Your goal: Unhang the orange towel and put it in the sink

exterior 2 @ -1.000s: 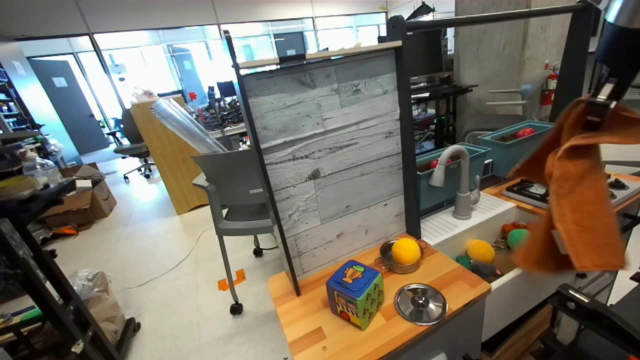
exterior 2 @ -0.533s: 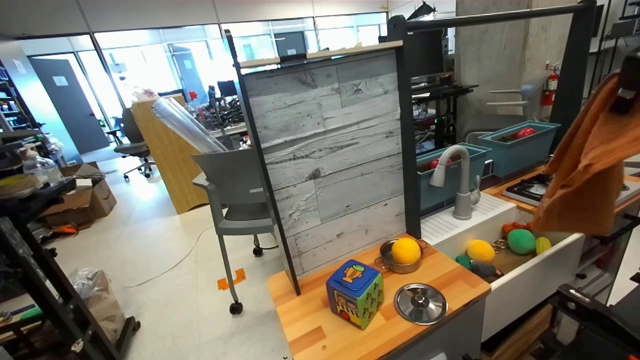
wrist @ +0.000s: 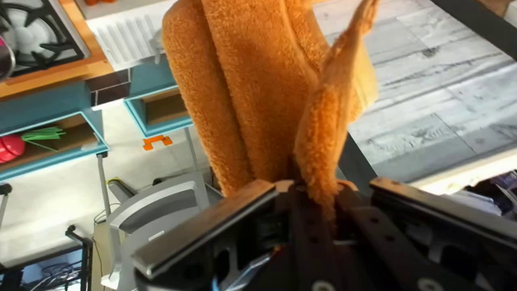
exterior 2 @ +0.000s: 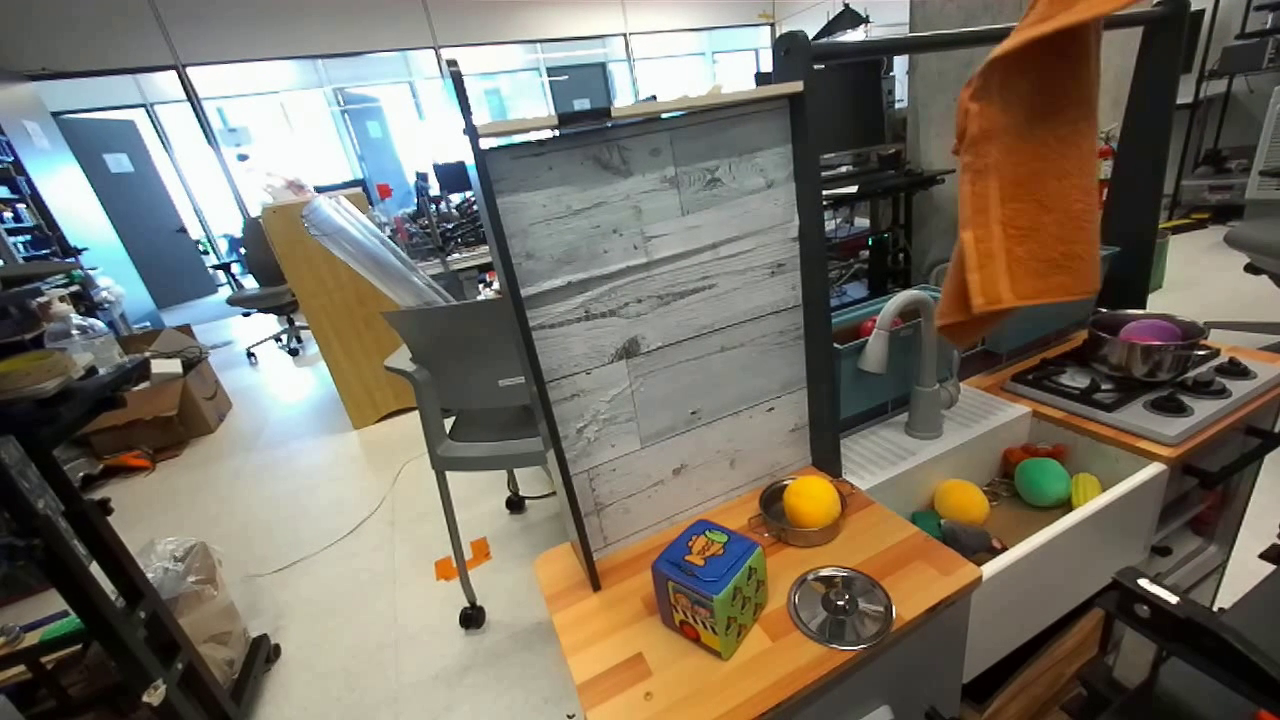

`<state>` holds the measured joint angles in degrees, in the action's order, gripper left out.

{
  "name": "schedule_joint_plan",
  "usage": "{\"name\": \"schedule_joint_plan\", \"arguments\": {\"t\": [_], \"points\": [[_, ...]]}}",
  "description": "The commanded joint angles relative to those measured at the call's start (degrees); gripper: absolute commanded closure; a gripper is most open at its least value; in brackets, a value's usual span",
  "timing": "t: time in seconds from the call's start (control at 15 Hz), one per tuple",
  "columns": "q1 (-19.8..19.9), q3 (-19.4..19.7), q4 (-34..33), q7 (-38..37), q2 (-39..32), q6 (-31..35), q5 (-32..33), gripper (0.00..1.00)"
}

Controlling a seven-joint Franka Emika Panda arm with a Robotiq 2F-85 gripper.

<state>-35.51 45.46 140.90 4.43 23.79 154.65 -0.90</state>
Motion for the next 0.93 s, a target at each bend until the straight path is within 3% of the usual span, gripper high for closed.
{"name": "schedule_joint_plan", "arguments": {"t": [0.0,0.13,0.2,0.87], "points": [[-1.35,-1.82,-8.33,5.12,-10.45,0.5,-15.66,0.99],[0.8,-4.2,-12.06,8.43,-15.61,-0.94,-23.98,0.99],[-3.27,0.26,-12.46,6.95,-15.6,-2.63,-20.67,0.99],[-0.66,1.19,-13.55,11.31,-22.35,-7.44,-20.4,0.99]]}}
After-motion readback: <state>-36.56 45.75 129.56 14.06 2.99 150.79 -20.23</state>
